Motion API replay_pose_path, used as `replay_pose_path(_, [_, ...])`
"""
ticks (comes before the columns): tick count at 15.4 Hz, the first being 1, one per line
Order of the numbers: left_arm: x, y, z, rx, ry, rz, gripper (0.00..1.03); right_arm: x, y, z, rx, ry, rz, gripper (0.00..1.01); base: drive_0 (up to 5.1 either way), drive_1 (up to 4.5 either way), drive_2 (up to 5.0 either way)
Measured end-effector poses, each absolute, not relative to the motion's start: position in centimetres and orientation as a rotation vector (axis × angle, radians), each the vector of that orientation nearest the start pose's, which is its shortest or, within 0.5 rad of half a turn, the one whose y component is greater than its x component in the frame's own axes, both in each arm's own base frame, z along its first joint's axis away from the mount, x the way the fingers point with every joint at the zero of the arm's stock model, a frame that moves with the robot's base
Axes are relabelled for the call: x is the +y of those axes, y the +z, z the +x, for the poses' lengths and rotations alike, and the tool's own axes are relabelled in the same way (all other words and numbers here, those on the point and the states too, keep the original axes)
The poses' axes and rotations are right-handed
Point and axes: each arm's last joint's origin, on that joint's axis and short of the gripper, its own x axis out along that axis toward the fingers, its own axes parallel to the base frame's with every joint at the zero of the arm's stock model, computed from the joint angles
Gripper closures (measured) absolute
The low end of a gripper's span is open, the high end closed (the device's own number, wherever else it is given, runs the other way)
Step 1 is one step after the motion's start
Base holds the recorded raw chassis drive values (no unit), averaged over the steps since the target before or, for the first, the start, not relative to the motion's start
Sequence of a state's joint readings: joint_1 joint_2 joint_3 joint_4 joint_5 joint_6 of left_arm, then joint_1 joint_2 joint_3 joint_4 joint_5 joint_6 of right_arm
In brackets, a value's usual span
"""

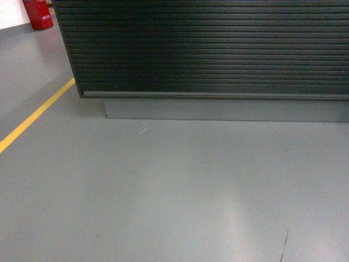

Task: Place dark red mango on scale at checkout

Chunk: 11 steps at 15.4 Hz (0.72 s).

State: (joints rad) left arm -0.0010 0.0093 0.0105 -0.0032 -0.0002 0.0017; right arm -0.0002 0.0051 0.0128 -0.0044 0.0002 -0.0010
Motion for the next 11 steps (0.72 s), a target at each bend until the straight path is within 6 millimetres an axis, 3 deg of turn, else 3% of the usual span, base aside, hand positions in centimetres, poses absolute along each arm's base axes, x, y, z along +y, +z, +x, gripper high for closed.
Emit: replay_pose_path(11, [-0.01, 16.61, 9.76, 0.002, 0.000, 0.002, 0.05, 0.00, 16.70, 9.72, -0.003, 0.000, -0.001, 0.03, -0.1, 3.93, -4.1])
